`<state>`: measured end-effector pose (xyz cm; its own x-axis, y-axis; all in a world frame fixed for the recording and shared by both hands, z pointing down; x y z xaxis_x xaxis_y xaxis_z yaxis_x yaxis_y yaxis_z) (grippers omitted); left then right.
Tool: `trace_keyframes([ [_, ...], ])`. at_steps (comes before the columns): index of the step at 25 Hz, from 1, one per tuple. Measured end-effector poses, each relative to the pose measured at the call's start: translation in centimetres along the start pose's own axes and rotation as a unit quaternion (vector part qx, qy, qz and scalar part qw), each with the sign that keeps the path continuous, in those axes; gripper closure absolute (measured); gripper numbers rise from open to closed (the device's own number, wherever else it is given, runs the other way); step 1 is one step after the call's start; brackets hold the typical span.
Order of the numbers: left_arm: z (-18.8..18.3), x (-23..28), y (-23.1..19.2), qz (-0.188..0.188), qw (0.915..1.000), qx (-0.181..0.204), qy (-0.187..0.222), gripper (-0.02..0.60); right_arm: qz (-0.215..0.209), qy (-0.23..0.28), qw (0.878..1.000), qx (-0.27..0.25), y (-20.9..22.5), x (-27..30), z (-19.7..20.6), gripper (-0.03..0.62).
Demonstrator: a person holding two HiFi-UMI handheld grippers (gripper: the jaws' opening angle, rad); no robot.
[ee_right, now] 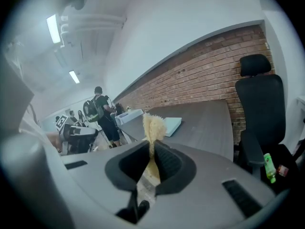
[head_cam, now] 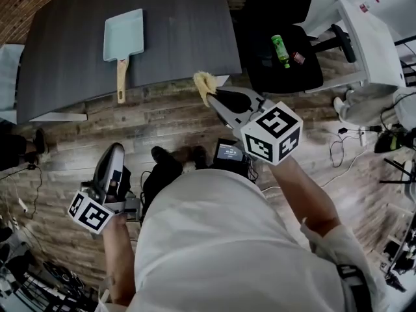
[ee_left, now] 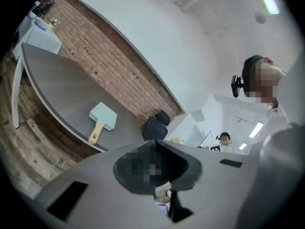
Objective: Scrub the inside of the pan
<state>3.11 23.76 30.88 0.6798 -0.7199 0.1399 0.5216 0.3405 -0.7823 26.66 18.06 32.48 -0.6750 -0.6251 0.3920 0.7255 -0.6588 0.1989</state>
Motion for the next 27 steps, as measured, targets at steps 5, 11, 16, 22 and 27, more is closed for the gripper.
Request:
trace_keyframes([
  [5, -0.9, 0.9, 3.1, 0.035, 0.9989, 0.025, -0.017, 0.565, -0.006, 0.042, 0.999, 0.025, -1.1, -1.2, -1.9, 0.556],
  [11, -1.0, 1.7, 5.1, 0.069, 0.9966, 0.034, -0.030, 0.565, -0.005, 0.060, 0.998, 0.036, -2.4, -2.5, -2.6, 0.557],
  [16, -0.2, -0.3, 4.8, 0.074, 0.9966, 0.026, -0.025, 0.565, -0.010, 0.049, 0.998, 0.036, -4.7, -2.2, -1.6, 0.556],
  [22, 0.2, -4.1, 3.6, 0.070, 0.9972, 0.014, -0.022, 0.565, -0.020, 0.039, 0.999, 0.032, -8.3, -0.9, -1.4, 0.556],
  [27, 1.4, -4.9, 4.9, 0.099, 0.9940, 0.017, -0.044, 0.565, -0.013, 0.028, 0.999, 0.034, -10.6, -2.0, -1.2, 0.556],
])
Point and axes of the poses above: the fingertips, and each gripper's own axes: x forward along the fingers, y to its right, z out of its underside, the point moved 1 cm from there along -x, backward along the fingers, and after that the axes turned 7 degrees about -x, right-handed, at the moved point
